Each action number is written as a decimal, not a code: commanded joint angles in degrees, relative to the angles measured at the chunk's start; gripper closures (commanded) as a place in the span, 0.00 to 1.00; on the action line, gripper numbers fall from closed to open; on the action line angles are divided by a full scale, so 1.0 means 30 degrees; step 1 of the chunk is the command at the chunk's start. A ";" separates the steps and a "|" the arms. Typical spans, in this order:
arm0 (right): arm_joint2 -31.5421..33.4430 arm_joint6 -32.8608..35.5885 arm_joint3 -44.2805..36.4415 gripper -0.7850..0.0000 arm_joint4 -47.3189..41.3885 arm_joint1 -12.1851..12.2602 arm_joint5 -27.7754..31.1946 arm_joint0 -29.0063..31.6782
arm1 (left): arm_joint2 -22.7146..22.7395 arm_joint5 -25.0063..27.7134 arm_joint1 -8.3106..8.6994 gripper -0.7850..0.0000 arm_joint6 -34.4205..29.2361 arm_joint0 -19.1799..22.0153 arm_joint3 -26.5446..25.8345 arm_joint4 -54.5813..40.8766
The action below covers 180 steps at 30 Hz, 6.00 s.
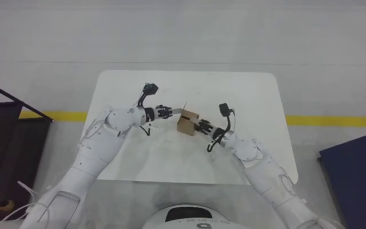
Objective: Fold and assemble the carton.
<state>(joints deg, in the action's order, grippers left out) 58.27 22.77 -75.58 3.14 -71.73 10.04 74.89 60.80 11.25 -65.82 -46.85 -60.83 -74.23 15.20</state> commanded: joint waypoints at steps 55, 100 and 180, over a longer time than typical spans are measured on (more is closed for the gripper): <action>0.0790 0.4681 0.1308 0.00 -0.8352 -0.0240 0.6930 0.0435 | -0.0230 -0.0793 0.0034 0.00 0.0796 -0.0300 0.0156 0.2389; 0.2828 0.5804 0.2461 0.00 -1.1863 -0.0264 1.0248 0.1704 | -0.2010 -0.1266 -0.0537 0.00 0.1183 0.0201 0.0706 0.3398; 0.1237 0.4420 0.3037 0.60 -0.6329 -0.0361 0.0837 0.1041 | -0.2565 -0.2033 -0.1017 0.00 0.0300 0.0701 0.1474 0.4487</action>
<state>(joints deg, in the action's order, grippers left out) 62.05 36.04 -66.47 -15.92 -72.79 12.90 78.15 53.09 5.16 -68.86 -45.93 -58.73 -69.81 28.66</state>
